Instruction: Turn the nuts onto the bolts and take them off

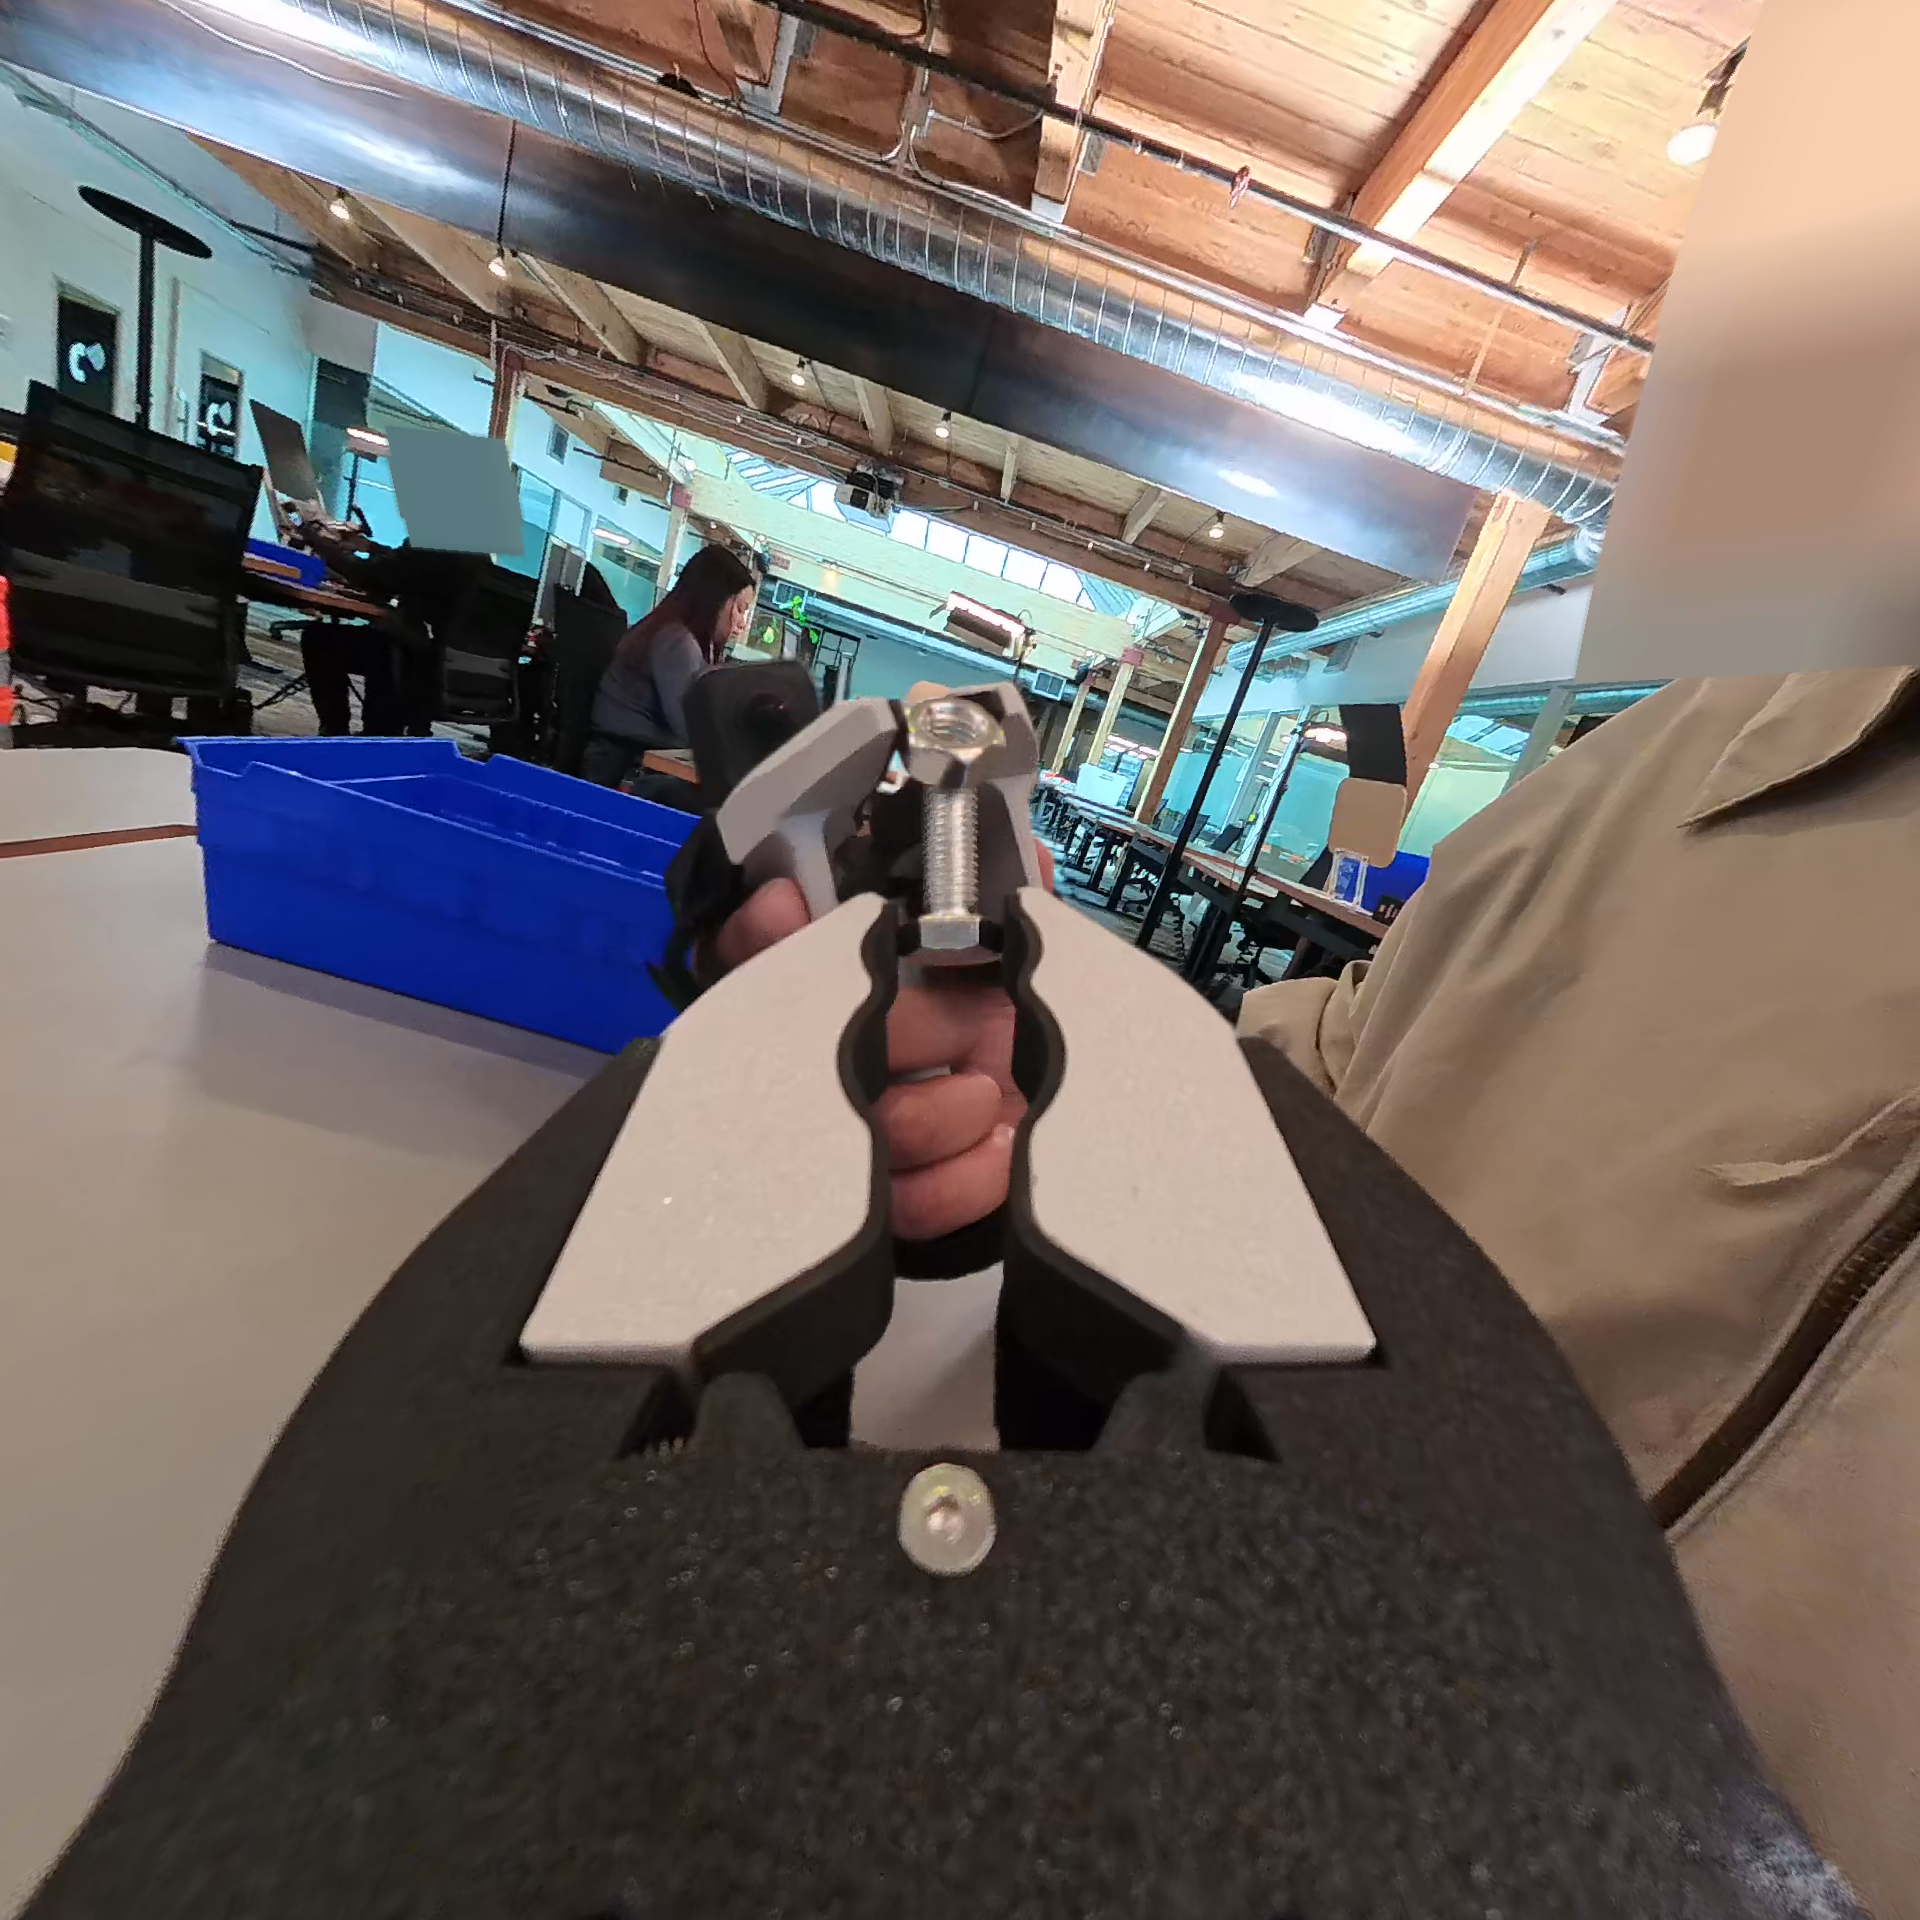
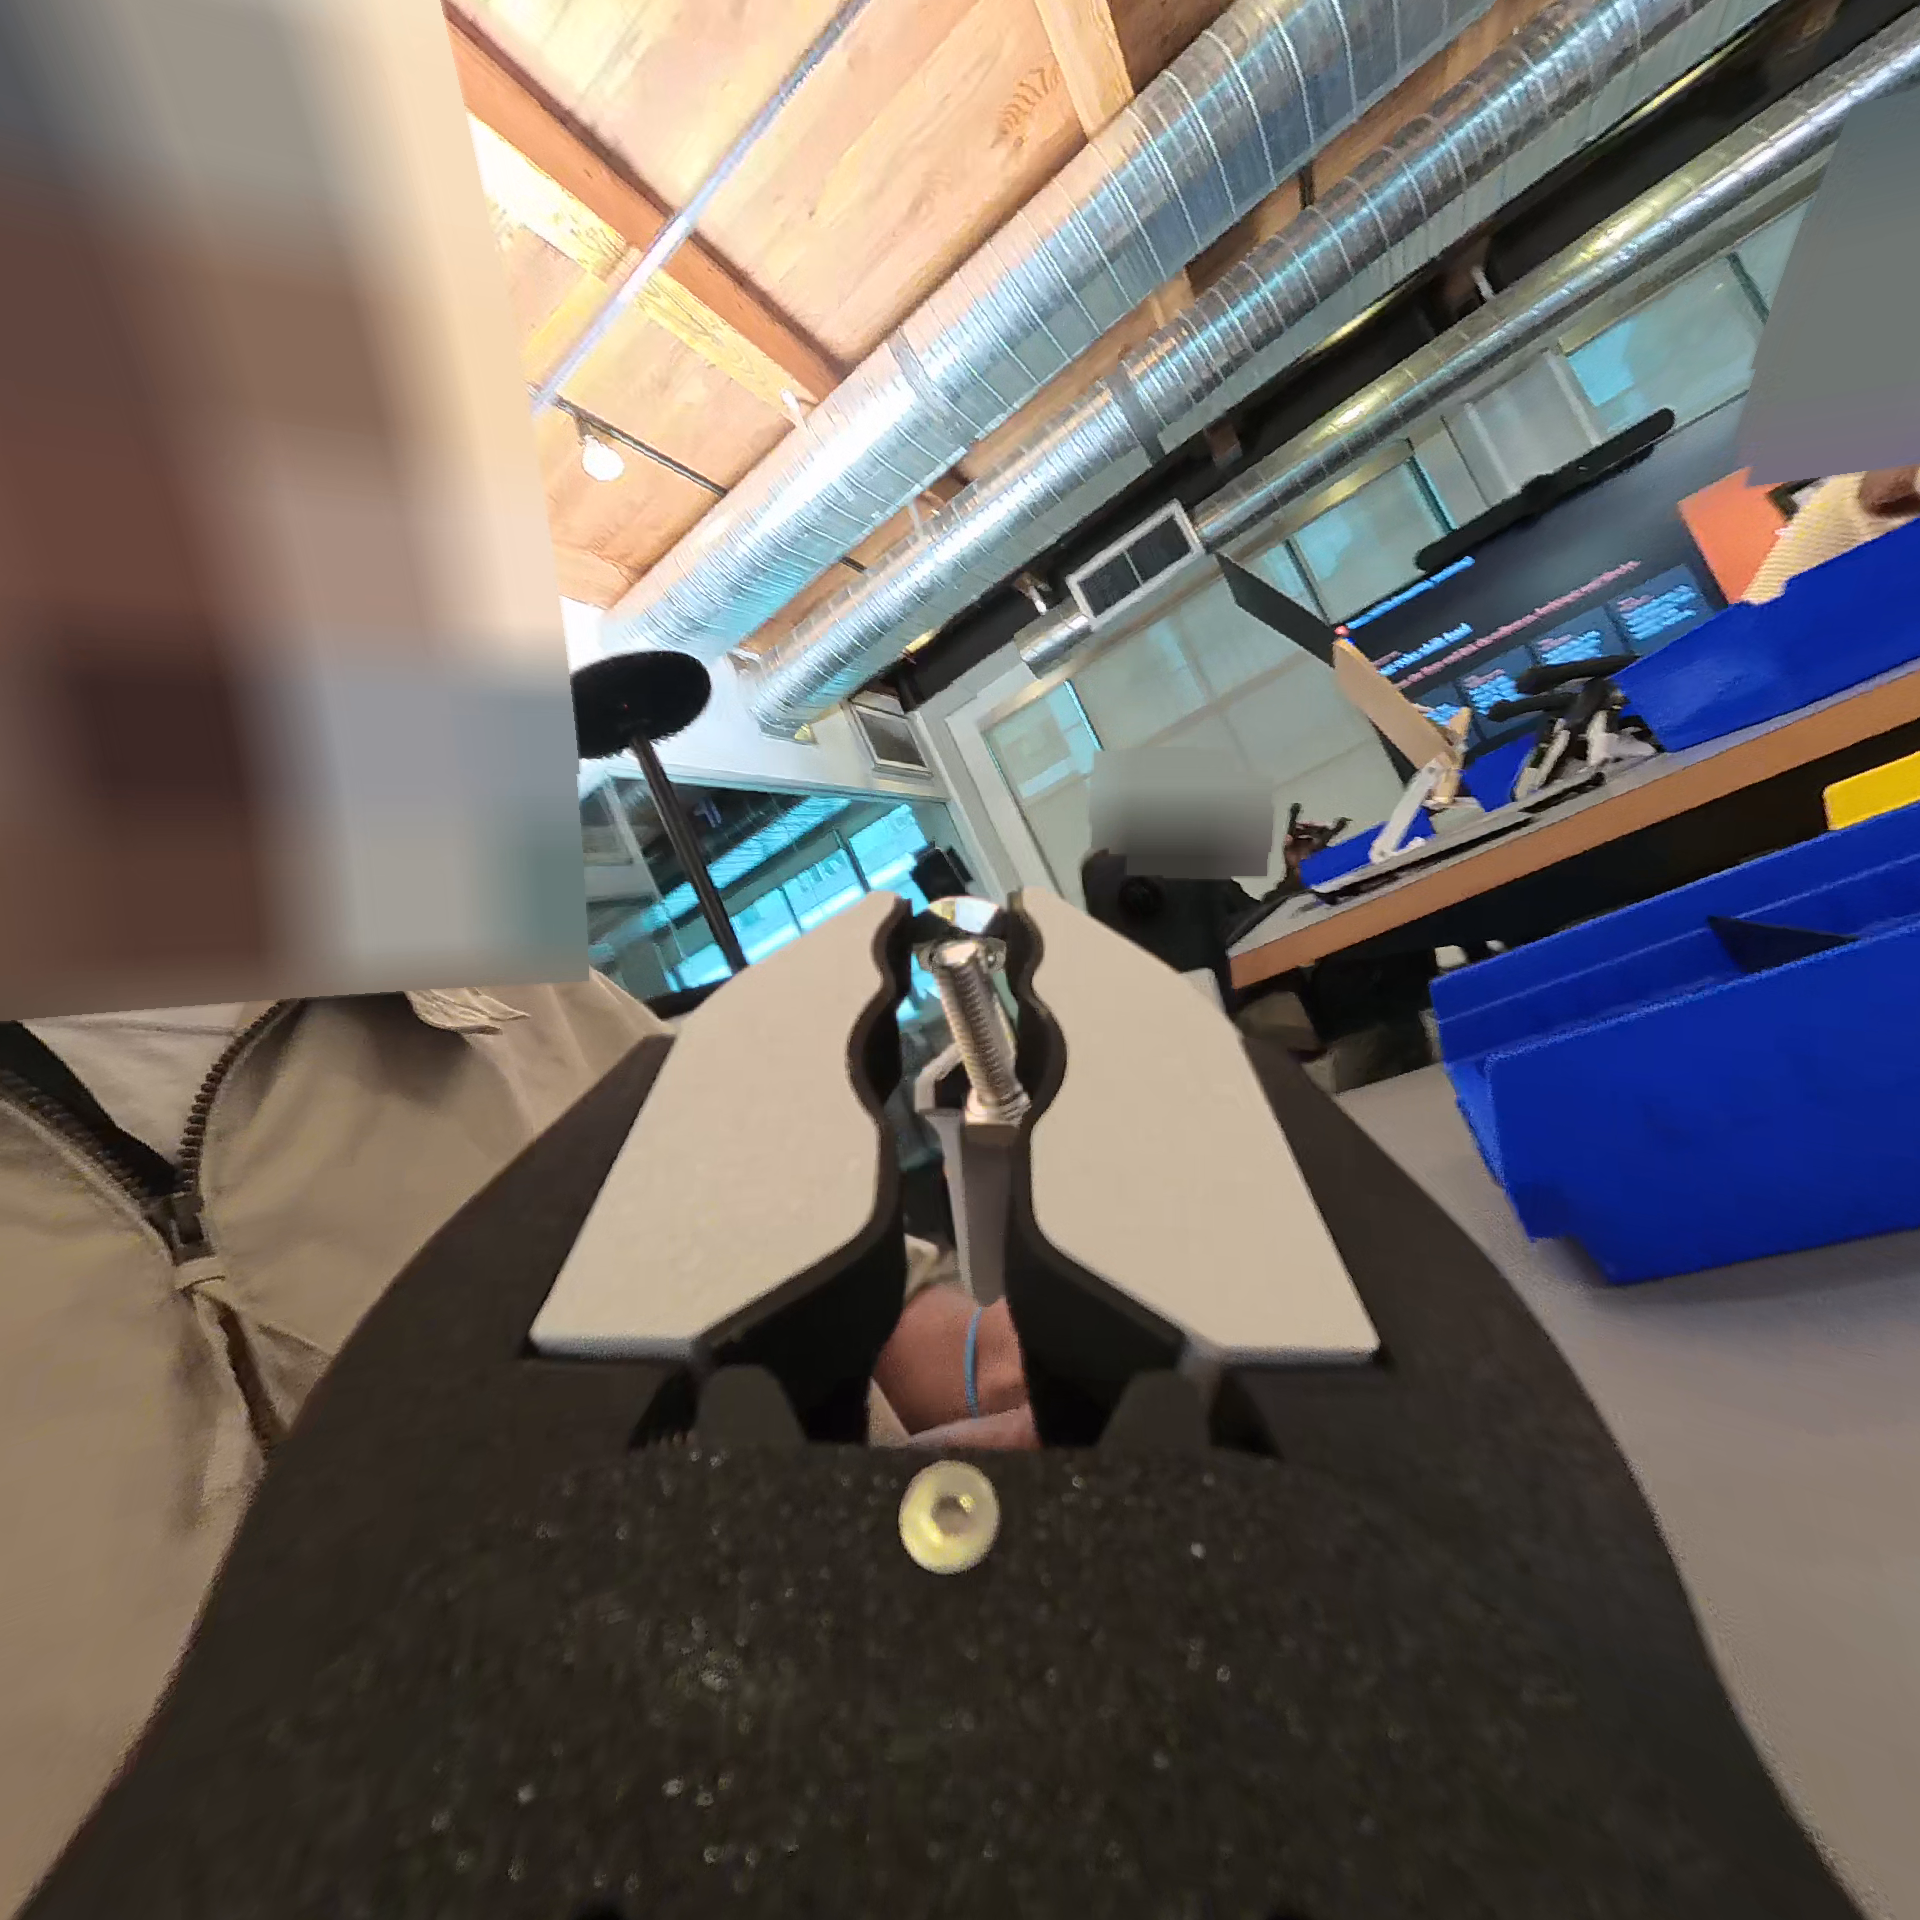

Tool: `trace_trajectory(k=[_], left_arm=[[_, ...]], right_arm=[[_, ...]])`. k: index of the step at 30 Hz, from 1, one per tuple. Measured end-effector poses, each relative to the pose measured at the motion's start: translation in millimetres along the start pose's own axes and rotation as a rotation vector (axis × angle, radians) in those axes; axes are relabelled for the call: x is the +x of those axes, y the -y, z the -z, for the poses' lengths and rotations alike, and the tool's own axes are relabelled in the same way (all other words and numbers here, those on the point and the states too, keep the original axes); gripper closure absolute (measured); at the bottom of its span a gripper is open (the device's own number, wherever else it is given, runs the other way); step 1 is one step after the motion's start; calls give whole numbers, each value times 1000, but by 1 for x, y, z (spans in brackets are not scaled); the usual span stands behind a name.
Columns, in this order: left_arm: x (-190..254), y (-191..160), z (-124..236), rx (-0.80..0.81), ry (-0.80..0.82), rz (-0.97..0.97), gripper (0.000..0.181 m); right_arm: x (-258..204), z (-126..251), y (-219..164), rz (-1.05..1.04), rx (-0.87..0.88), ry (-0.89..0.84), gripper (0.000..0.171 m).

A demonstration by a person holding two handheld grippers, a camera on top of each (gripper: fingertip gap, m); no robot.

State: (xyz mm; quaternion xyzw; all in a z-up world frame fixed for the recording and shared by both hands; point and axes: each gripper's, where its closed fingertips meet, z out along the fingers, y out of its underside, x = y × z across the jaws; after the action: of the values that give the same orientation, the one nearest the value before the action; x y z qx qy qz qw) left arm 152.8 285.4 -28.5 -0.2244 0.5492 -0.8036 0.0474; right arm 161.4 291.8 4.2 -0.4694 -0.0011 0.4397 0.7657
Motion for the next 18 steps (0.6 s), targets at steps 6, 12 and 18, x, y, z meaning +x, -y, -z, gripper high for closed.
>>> trace_trajectory(k=[6, 12, 18], left_arm=[[9, 3, -6, 66, -62, 58, 163], [14, 8, -7, 146, -113, 126, 163], [11, 9, -6, 142, -80, 97, 163]], right_arm=[[-11, 2, 7, -102, 185, 139, 154], [-15, 1, 8, -156, 302, 212, 154], [-13, 1, 9, -148, 364, 204, 154]])
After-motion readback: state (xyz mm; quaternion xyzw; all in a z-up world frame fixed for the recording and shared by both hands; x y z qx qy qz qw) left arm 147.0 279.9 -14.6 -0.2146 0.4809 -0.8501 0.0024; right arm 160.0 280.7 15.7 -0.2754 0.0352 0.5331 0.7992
